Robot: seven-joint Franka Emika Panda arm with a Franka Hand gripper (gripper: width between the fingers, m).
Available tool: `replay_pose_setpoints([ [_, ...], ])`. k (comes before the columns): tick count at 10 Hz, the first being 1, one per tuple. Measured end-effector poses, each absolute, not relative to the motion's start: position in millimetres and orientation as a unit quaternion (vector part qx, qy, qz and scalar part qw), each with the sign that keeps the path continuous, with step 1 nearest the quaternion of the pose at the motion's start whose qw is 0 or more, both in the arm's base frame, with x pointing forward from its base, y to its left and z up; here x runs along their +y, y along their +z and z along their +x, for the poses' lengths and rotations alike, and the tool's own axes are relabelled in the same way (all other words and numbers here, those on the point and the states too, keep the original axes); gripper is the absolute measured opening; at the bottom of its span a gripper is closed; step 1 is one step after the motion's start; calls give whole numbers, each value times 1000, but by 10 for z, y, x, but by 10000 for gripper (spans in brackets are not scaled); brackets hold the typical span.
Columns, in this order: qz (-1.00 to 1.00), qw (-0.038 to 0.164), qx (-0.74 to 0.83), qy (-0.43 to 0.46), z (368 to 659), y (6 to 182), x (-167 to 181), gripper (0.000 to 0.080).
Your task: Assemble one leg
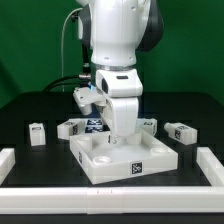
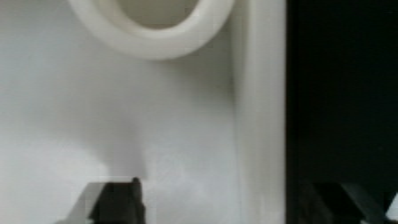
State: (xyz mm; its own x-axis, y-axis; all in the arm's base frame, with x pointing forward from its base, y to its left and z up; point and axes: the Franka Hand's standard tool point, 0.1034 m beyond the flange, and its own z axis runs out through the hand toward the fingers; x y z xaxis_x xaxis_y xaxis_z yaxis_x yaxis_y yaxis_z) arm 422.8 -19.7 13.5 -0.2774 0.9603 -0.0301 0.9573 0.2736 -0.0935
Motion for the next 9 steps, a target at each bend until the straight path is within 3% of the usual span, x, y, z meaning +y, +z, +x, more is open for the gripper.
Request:
replay_pose_setpoints([
  [1,-601,16,-798,47,4226,133,-198,253],
  [2,-601,17,-798,47,4225,132,-198,253],
  [3,-601,15,-798,45,4234,136,-196,69],
  [9,-601,15,-798,45,4237,138,-197,61],
])
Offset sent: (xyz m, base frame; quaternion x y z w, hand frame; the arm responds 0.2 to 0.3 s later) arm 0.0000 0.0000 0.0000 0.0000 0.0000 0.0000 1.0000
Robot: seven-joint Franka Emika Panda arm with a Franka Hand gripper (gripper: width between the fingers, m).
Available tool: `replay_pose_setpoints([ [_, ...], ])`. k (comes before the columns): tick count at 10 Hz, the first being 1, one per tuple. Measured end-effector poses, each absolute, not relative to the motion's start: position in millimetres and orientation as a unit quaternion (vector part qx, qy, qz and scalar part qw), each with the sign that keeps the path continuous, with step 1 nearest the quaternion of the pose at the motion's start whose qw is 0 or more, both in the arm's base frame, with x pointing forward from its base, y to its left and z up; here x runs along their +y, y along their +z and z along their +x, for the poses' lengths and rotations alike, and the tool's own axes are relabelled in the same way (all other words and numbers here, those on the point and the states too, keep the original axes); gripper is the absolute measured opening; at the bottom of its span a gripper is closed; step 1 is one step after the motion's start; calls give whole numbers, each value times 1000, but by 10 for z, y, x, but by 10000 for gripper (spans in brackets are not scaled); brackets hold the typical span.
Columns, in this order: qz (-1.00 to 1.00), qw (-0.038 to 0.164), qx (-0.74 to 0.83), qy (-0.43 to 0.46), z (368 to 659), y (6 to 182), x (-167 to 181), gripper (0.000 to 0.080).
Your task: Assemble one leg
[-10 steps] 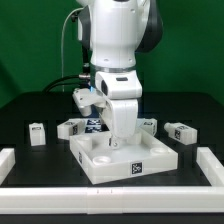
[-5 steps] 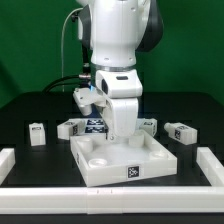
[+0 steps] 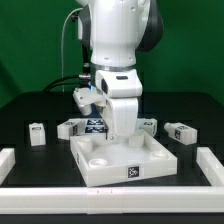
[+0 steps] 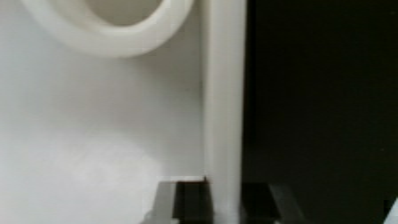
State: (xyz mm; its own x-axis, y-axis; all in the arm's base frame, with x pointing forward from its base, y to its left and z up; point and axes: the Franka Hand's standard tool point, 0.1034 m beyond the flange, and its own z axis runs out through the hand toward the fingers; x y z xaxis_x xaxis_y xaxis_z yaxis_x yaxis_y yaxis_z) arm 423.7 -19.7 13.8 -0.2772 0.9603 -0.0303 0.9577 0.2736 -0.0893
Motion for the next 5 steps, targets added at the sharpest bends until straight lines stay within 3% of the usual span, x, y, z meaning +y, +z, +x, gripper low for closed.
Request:
replay_pose_setpoints([
  [5,-701,-3,-712,22,4321,132,13,61],
])
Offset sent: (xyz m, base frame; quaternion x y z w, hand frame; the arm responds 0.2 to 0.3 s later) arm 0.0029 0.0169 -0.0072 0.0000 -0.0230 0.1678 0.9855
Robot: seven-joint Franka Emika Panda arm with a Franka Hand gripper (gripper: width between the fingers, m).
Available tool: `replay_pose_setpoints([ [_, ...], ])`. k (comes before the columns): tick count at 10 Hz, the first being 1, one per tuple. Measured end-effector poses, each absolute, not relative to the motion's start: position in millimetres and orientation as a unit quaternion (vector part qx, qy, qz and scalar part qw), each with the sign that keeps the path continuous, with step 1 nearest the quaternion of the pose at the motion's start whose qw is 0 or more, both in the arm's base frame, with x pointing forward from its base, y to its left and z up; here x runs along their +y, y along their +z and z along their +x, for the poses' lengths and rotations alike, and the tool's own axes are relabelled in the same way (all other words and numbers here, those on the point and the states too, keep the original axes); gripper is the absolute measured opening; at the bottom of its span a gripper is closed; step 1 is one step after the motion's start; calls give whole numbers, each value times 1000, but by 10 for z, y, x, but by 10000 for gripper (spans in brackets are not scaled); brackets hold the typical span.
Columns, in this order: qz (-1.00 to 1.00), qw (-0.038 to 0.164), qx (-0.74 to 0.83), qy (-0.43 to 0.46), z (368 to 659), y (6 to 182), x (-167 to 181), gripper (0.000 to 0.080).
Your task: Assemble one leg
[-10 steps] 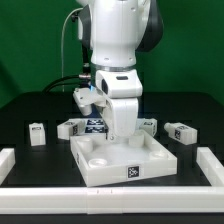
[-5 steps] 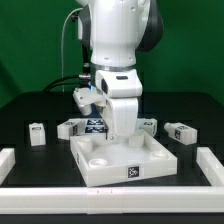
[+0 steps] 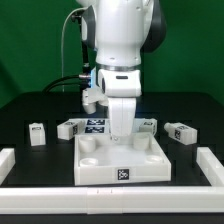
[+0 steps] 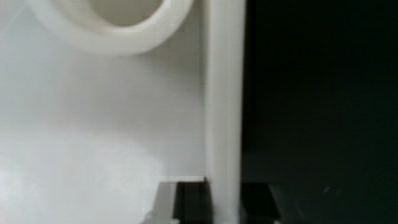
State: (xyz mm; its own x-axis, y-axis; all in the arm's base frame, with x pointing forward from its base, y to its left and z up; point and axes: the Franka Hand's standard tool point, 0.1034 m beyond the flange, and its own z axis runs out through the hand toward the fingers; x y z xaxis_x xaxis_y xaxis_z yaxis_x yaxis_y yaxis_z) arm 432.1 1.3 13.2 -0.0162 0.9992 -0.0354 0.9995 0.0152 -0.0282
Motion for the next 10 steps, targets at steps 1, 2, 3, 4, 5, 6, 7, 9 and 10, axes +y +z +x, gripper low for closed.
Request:
replay_pose_setpoints([
  [1,722,9,692,-8,4369,131,96,61],
  [2,725,11,688,-2,4393,131,140,61],
  [3,725,13,689,3,4411,132,146,61],
  [4,725,13,689,3,4412,133,143,61],
  [5,725,13,689,3,4412,133,143,61],
  [6,723,14,691,3,4414,135,139,61],
  [7,700,15,714,-1,4439,169,90,61],
  [9,703,12,711,-3,4491,143,212,60],
  [10,698,14,716,1,4570,135,280,60],
])
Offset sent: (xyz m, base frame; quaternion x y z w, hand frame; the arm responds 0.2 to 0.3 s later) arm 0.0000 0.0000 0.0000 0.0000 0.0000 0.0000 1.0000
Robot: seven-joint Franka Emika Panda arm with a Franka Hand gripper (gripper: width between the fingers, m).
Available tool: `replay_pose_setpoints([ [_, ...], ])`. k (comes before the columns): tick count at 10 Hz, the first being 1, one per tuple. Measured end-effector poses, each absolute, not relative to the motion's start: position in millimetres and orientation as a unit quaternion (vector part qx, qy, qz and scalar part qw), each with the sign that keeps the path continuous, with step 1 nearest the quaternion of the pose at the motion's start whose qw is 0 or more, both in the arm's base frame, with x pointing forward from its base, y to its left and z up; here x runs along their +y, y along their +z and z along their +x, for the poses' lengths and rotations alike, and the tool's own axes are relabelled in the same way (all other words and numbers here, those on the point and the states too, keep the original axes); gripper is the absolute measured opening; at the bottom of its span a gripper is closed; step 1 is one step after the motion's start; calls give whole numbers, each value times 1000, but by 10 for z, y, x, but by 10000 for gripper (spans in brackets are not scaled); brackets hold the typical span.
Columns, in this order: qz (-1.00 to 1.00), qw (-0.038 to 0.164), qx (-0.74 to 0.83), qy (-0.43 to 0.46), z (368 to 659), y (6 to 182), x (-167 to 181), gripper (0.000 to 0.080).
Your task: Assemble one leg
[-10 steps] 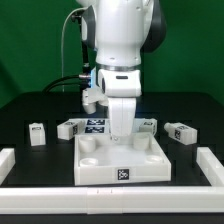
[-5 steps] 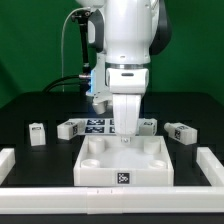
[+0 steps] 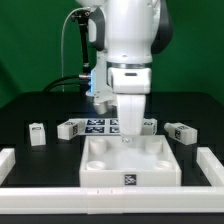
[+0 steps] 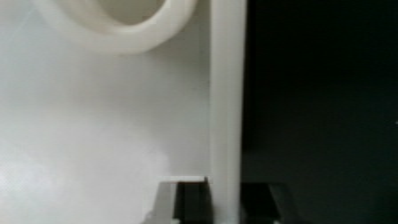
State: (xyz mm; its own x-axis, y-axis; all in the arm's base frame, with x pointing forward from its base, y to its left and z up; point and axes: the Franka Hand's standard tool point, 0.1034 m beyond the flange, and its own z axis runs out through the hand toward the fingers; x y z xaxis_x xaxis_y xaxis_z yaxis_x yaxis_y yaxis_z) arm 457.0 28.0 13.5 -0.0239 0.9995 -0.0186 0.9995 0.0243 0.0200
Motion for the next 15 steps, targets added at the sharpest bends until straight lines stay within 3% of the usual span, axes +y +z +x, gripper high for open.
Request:
replay_pose_setpoints([
  [5,693,20,720,11,4873,141,516,60],
  [10,704,18,710,6,4916,144,701,60],
  [11,704,17,710,6,4909,141,708,120],
  [12,704,17,710,6,4909,141,704,256],
  [13,704,17,710,6,4909,140,702,256],
  [14,704,17,710,6,4909,140,702,431],
  [15,704,17,710,6,4909,140,702,431],
])
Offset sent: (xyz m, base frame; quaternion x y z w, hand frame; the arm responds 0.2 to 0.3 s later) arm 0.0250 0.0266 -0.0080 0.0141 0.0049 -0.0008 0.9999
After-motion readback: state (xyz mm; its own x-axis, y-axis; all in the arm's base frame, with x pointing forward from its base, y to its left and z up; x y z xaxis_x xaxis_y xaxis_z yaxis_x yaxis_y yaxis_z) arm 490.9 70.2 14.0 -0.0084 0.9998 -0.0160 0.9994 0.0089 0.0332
